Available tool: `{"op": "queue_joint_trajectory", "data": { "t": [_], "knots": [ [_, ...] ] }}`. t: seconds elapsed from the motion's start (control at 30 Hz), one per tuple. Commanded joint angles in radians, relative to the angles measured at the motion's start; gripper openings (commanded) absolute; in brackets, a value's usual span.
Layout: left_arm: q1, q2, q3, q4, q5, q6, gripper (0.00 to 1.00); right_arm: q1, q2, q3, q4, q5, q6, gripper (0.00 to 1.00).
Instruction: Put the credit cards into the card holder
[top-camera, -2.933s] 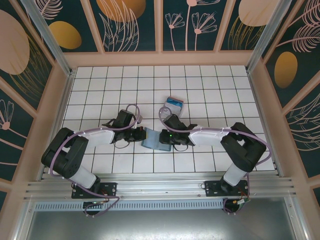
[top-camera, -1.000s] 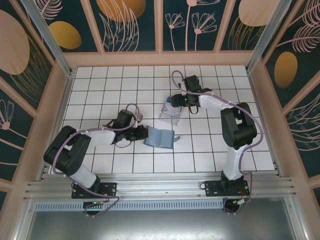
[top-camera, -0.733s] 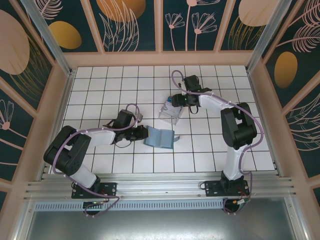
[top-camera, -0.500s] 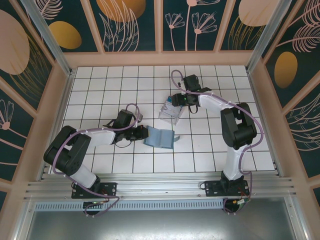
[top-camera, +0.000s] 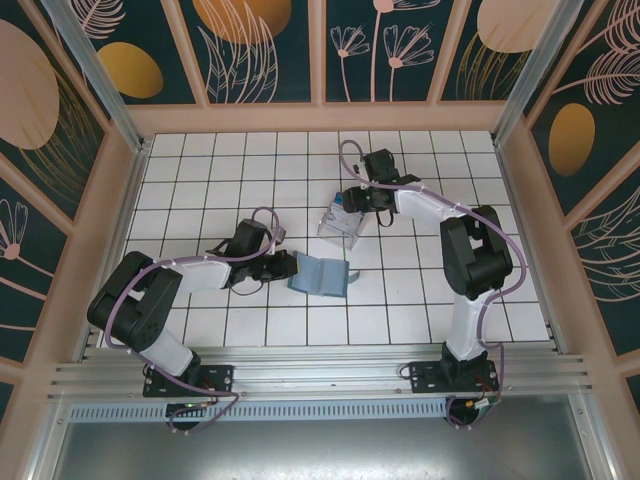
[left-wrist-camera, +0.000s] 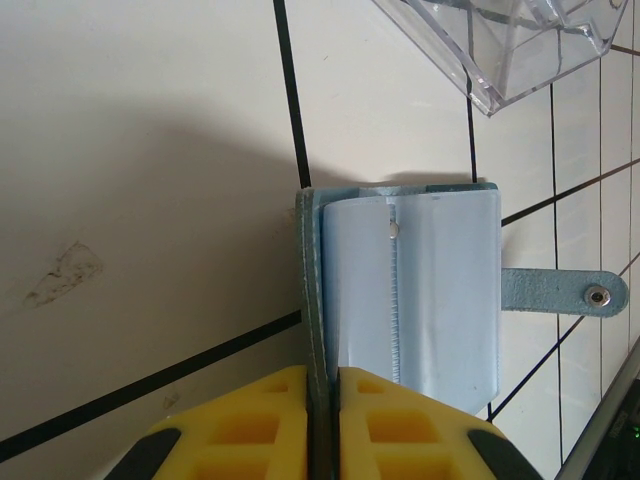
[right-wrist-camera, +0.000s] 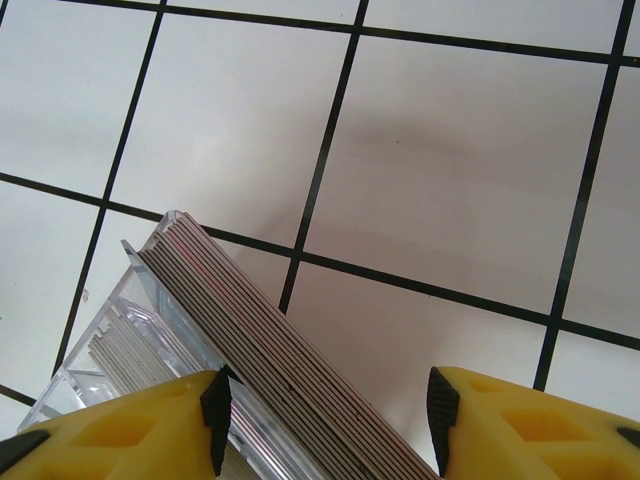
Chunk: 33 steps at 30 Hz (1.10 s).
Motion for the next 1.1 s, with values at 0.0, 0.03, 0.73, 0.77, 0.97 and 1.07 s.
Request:
{"op": "queue_joint_trajectory", "data": {
  "t": [0.0, 0.03, 0.73, 0.77, 0.97, 1.07],
  "knots": [
    [-0.007, -0.007, 0.021, 0.011, 0.014, -0.008, 0.15, 0.006, -0.041, 0.028, -0.004, 0.025, -0.022, 0.57],
    [-0.008, -0.006, 0.021, 0.009, 0.014, -0.008, 0.15, 0.006, -0.042, 0.029, -0.004, 0.025, -0.023, 0.57],
    [-0.015, -0.005, 0.011, 0.016, 0.012, -0.012, 0.15, 0.013, -0.066, 0.028, 0.002, 0.026, -0.020, 0.52],
    [-0.015, -0.005, 0.013, 0.016, 0.012, -0.012, 0.15, 0.015, -0.063, 0.030, 0.000, 0.025, -0.020, 0.52],
    [-0.015, -0.001, 0.014, 0.016, 0.014, -0.011, 0.15, 0.034, -0.036, 0.054, -0.018, 0.006, -0.050, 0.64],
    [-0.017, 0.000, 0.015, 0.020, 0.016, -0.015, 0.15, 0.036, 0.013, 0.106, -0.060, 0.006, -0.063, 0.67]
  ]
}}
